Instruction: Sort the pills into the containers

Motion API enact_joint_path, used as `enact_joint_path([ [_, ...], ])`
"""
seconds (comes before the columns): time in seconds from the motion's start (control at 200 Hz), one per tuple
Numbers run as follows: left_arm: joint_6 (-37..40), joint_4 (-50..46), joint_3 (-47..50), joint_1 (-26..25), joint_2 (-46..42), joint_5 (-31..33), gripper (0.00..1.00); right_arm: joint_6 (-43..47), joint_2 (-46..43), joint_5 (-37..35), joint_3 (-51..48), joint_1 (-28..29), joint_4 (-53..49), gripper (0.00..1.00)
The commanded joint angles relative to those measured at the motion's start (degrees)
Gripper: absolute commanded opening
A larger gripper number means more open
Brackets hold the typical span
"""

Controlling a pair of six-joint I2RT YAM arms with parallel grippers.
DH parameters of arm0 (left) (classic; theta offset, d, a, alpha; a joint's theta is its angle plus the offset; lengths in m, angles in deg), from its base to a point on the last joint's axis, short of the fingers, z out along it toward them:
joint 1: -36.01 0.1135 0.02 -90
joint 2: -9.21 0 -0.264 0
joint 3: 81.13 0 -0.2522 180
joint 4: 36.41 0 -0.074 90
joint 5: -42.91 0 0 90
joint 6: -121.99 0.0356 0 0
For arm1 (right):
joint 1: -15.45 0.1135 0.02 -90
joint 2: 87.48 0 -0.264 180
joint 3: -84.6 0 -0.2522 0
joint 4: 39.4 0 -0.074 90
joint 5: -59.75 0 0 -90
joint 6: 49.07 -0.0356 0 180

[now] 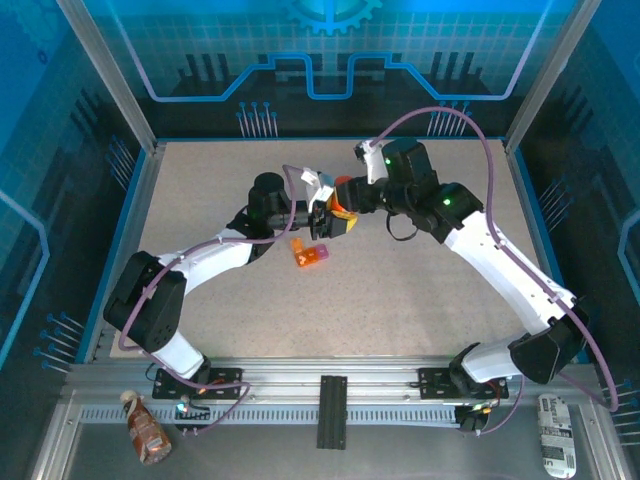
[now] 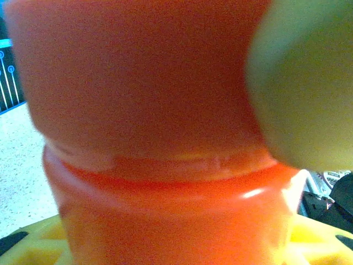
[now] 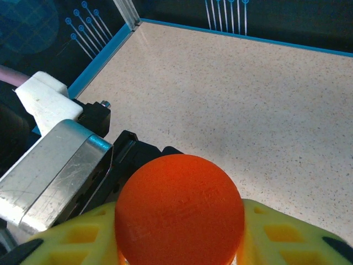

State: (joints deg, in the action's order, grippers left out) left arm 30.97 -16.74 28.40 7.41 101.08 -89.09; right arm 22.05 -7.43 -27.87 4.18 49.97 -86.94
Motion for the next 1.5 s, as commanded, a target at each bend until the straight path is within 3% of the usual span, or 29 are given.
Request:
enact_joint_path([
  [0.0, 1.6, 7.3, -1.1, -0.6, -2.2, 0.3, 0.00, 1.6, -0.8, 11.4, 2.2, -2.8, -0.4, 0.63],
  [0.115, 0.8, 7.5, -1.5, -0.6, -2.0, -1.6, 0.00, 8.3, -2.7, 23.2, 5.2, -9.1, -3.1, 0.78],
  [0.26, -1.2, 8.1, -2.6, -0.7, -1.3, -5.3, 0.00, 19.3, -0.3, 33.9, 12.8, -13.7, -13.3, 0.86],
  [0.42, -3.1, 8.6, -3.7, -0.6, -0.6, -7.5, 0.00, 25.7, 5.7, 33.2, 21.2, -13.8, -23.0, 0.86],
  [0.815, -3.2, 7.5, -4.5, -0.7, -0.3, -8.3, 0.00, 29.0, 11.0, 28.9, 27.2, -9.6, -27.7, 0.82],
  [1.216, -3.4, 7.7, -4.5, -0.6, -0.4, -8.3, 0.00, 28.5, 14.1, 27.0, 29.3, -7.7, -28.3, 0.64],
  [1.321, -3.4, 7.8, -4.5, -0.7, -0.4, -8.3, 0.00, 28.4, 14.2, 25.9, 29.1, -7.3, -28.4, 0.47],
  [1.496, -3.1, 7.9, -4.4, -0.6, -0.4, -7.1, 0.00, 25.1, 12.5, 23.2, 26.0, -7.1, -26.3, 0.27],
])
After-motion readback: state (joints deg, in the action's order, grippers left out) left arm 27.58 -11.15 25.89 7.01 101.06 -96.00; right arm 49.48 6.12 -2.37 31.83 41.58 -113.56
